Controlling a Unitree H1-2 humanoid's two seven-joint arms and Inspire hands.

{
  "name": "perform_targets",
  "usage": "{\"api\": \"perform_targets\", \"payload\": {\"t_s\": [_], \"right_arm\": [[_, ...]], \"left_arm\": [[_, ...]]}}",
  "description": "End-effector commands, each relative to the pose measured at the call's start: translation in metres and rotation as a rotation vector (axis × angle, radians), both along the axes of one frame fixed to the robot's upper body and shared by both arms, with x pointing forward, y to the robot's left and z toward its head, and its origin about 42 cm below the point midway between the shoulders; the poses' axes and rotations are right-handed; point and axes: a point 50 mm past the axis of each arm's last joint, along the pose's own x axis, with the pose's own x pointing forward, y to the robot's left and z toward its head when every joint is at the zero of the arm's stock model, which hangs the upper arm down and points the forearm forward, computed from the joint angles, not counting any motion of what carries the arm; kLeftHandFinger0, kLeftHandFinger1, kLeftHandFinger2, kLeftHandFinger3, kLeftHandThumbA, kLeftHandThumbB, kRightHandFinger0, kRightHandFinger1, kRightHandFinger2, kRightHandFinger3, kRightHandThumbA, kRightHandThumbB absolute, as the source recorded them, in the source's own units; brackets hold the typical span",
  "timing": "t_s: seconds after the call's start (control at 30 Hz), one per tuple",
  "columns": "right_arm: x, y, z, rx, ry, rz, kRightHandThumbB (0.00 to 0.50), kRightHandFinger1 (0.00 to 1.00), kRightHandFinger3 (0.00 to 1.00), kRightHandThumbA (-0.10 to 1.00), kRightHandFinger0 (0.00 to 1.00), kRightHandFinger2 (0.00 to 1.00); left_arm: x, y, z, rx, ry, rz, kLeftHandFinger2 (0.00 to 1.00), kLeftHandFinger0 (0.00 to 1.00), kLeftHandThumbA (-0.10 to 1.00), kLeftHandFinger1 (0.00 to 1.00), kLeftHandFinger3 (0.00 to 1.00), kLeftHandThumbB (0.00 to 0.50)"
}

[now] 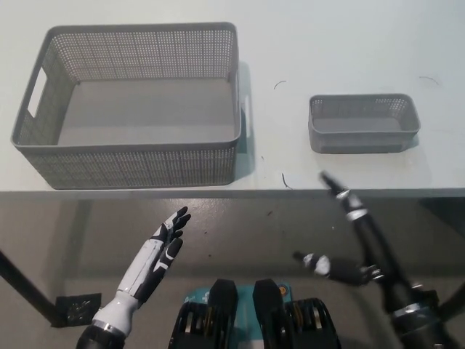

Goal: Use the right hand to pick up a small rectangular container and put it into a bigger container on the left side

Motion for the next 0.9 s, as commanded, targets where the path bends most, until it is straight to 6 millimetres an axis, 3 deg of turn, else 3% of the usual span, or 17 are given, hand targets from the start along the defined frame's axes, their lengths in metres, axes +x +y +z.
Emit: {"api": "perform_targets", "payload": {"t_s": [0.0, 0.2, 0.23, 0.3, 0.43, 0.53, 0.67, 0.77, 0.87], "right_arm": [[-0.005, -0.039, 0.074, -0.077, -0.209, -0.103, 0.294, 1.0, 1.0, 1.0, 1.0, 1.0], [0.002, -0.091, 0.167, -0.318, -0.314, -0.232, 0.362, 1.0, 1.0, 1.0, 1.0, 1.0], [0.011, -0.105, 0.199, -0.374, -0.328, -0.244, 0.351, 1.0, 1.0, 1.0, 1.0, 1.0], [0.02, -0.117, 0.231, -0.451, -0.321, -0.27, 0.372, 1.0, 1.0, 1.0, 1.0, 1.0], [0.047, -0.133, 0.307, -0.623, -0.235, -0.289, 0.311, 1.0, 1.0, 1.0, 1.0, 1.0], [0.064, -0.135, 0.35, -0.704, -0.144, -0.3, 0.281, 1.0, 1.0, 1.0, 1.0, 1.0], [0.096, -0.132, 0.383, -0.788, -0.059, -0.28, 0.251, 1.0, 1.0, 1.0, 1.0, 1.0], [0.12, -0.128, 0.401, -0.859, 0.025, -0.275, 0.304, 1.0, 1.0, 1.0, 1.0, 1.0], [0.136, -0.121, 0.412, -0.902, 0.082, -0.265, 0.292, 1.0, 1.0, 1.0, 1.0, 1.0]], "left_arm": [[0.007, 0.007, 0.022, 0.008, -0.104, -0.021, 1.0, 1.0, 1.0, 1.0, 1.0, 0.3], [0.009, 0.009, 0.024, 0.025, -0.114, -0.021, 1.0, 1.0, 1.0, 1.0, 1.0, 0.292], [0.009, 0.009, 0.025, 0.026, -0.112, -0.019, 1.0, 1.0, 1.0, 1.0, 1.0, 0.294], [0.01, 0.009, 0.024, 0.026, -0.11, -0.022, 1.0, 1.0, 1.0, 1.0, 1.0, 0.295], [0.011, 0.009, 0.023, 0.022, -0.106, -0.021, 1.0, 1.0, 1.0, 1.0, 1.0, 0.301], [0.012, 0.01, 0.025, 0.03, -0.103, -0.021, 1.0, 1.0, 1.0, 1.0, 1.0, 0.307], [0.013, 0.012, 0.025, 0.027, -0.103, -0.022, 1.0, 1.0, 1.0, 1.0, 1.0, 0.307], [0.013, 0.012, 0.024, 0.029, -0.1, -0.022, 1.0, 1.0, 1.0, 1.0, 1.0, 0.309], [0.013, 0.011, 0.024, 0.032, -0.101, -0.022, 1.0, 1.0, 1.0, 1.0, 1.0, 0.31]]}}
